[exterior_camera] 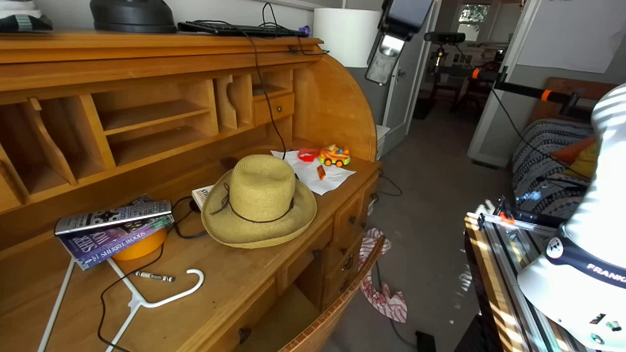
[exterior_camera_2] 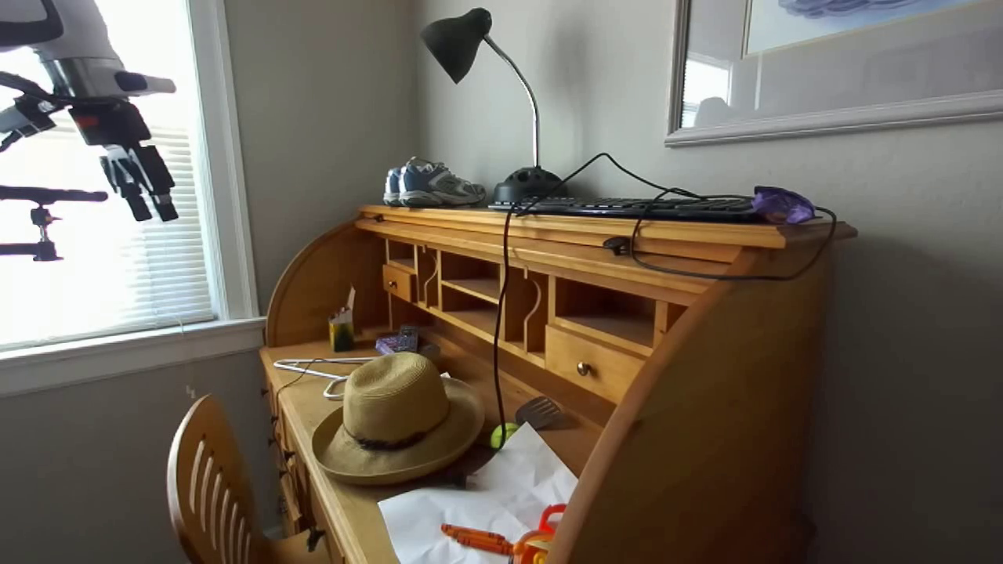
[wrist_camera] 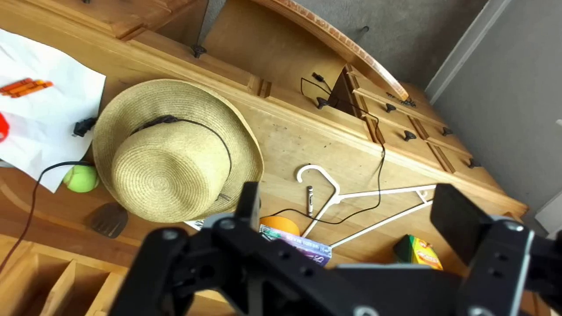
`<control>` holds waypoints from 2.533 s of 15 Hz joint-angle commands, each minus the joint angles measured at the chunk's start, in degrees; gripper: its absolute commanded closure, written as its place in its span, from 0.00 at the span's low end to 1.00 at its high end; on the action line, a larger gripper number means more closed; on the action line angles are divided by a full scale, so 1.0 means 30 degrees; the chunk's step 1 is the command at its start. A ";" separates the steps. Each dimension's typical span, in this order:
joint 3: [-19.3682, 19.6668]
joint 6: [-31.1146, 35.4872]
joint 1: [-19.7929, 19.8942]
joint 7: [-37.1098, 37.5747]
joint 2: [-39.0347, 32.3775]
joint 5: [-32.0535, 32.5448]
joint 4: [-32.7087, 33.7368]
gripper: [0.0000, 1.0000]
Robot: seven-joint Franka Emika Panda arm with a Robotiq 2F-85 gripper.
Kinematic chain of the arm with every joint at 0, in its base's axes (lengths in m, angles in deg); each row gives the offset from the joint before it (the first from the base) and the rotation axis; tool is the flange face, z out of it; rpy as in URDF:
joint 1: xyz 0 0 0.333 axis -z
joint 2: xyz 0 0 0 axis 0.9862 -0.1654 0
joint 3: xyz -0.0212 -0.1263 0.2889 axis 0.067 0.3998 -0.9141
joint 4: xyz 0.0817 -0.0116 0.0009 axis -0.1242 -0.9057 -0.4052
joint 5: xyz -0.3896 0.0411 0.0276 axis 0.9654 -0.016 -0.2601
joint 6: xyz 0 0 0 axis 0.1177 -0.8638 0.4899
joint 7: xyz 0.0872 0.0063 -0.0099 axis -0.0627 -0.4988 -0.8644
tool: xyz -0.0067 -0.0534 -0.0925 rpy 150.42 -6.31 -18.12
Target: Press one key on the keyboard.
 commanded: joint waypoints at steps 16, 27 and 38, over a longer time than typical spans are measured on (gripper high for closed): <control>0.3623 0.2688 0.6638 0.3758 -0.4148 0.5097 0.6343 0.00; 0.5055 0.3633 0.6828 0.2231 -0.5299 0.6167 0.8996 0.00; 0.5036 0.3761 0.6801 0.2109 -0.5652 0.6278 0.9346 0.00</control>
